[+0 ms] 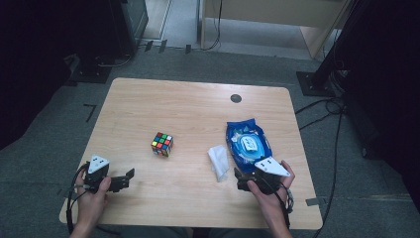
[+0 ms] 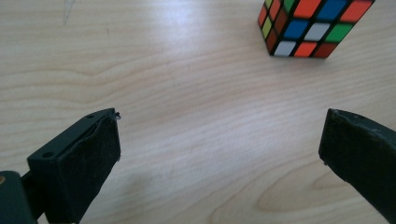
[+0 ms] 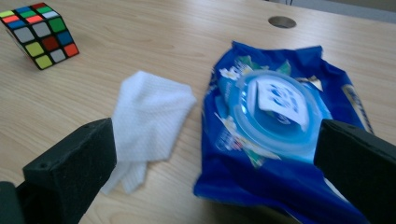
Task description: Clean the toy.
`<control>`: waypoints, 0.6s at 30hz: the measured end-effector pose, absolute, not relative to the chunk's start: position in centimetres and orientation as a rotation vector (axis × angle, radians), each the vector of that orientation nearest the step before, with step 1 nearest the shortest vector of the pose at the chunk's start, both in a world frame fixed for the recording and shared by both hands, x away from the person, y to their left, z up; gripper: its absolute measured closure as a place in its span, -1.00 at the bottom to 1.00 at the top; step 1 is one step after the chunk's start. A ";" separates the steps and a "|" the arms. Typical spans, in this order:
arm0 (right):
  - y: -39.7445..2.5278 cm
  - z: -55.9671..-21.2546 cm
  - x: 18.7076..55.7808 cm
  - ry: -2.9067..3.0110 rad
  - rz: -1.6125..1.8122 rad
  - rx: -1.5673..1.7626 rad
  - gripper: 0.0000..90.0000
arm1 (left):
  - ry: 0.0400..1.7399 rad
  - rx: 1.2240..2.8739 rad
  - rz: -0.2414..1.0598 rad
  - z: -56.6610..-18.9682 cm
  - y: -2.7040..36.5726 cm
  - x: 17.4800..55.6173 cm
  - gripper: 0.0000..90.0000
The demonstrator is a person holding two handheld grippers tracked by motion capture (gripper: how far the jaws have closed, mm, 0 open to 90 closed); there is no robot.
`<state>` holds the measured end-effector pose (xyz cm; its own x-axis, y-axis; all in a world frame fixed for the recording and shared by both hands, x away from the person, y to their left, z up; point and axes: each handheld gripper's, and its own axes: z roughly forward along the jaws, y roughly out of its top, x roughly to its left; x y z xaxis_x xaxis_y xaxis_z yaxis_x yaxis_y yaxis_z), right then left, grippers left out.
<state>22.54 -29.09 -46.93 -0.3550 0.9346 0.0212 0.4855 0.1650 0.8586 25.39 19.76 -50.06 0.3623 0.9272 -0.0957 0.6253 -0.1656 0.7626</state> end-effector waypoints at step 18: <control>-37.4 -50.7 20.7 1.901 0.936 1.457 -1.00 | 1.377 2.059 0.551 -51.8 20.2 25.1 -1.00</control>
